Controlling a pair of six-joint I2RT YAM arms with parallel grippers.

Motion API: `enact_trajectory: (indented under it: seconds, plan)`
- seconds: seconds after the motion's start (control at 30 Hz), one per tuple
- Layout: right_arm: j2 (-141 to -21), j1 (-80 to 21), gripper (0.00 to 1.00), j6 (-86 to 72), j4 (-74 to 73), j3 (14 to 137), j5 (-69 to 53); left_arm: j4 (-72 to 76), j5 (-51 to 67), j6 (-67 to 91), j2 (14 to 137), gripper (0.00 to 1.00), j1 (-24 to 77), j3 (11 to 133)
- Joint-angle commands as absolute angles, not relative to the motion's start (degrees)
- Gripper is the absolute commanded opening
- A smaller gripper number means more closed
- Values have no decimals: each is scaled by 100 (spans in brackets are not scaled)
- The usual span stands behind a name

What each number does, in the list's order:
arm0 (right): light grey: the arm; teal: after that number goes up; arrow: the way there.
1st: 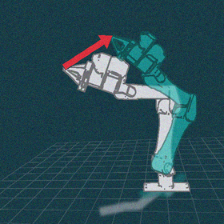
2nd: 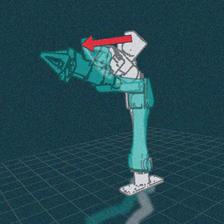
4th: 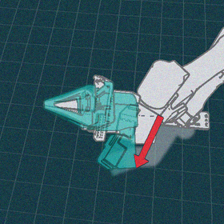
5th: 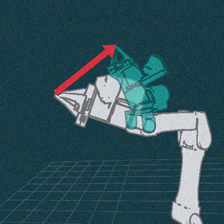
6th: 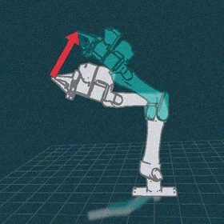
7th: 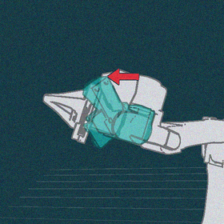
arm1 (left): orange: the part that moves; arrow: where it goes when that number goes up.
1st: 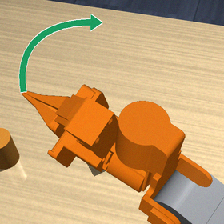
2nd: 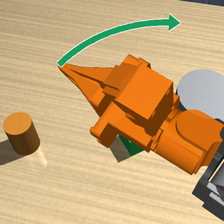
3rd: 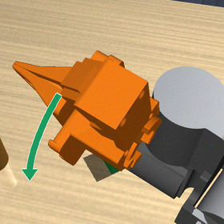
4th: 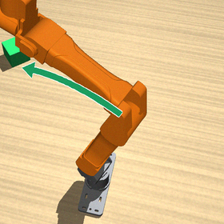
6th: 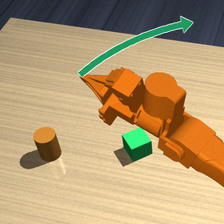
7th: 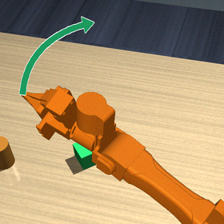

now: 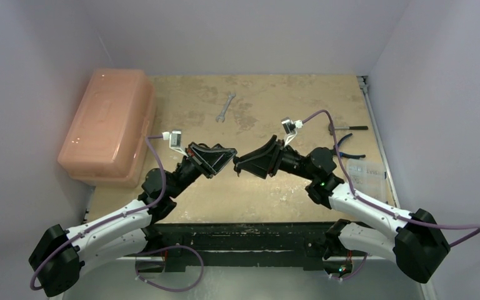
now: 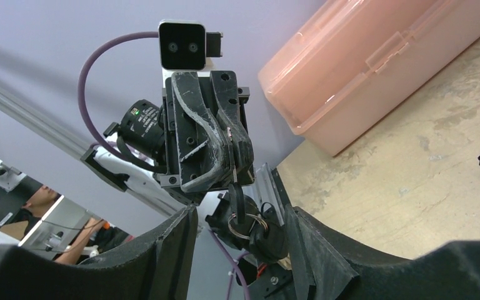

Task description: Unlock with the key

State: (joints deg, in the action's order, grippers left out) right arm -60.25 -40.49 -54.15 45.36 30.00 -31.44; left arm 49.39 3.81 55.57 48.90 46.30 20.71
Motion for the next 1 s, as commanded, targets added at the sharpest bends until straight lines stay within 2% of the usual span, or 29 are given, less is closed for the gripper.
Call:
enact_trajectory:
  seconds: [0.0, 0.37, 0.83, 0.97]
  plan:
    - [-5997, -4061, 59, -5370, 4668, 3302, -3135, 5367, 334, 5601, 4940, 0, 4638, 2052]
    - [-6141, -4075, 48, -5626, 5023, 3293, -3266, 5483, 293, 5609, 5058, 0, 4638, 2045]
    - [-6383, -4130, 47, -5776, 5316, 3261, -3309, 5585, 132, 5631, 5156, 0, 4644, 2018]
    - [-6444, -4131, 39, -5750, 5309, 3313, -3289, 5588, 121, 5621, 5156, 0, 4641, 2021]
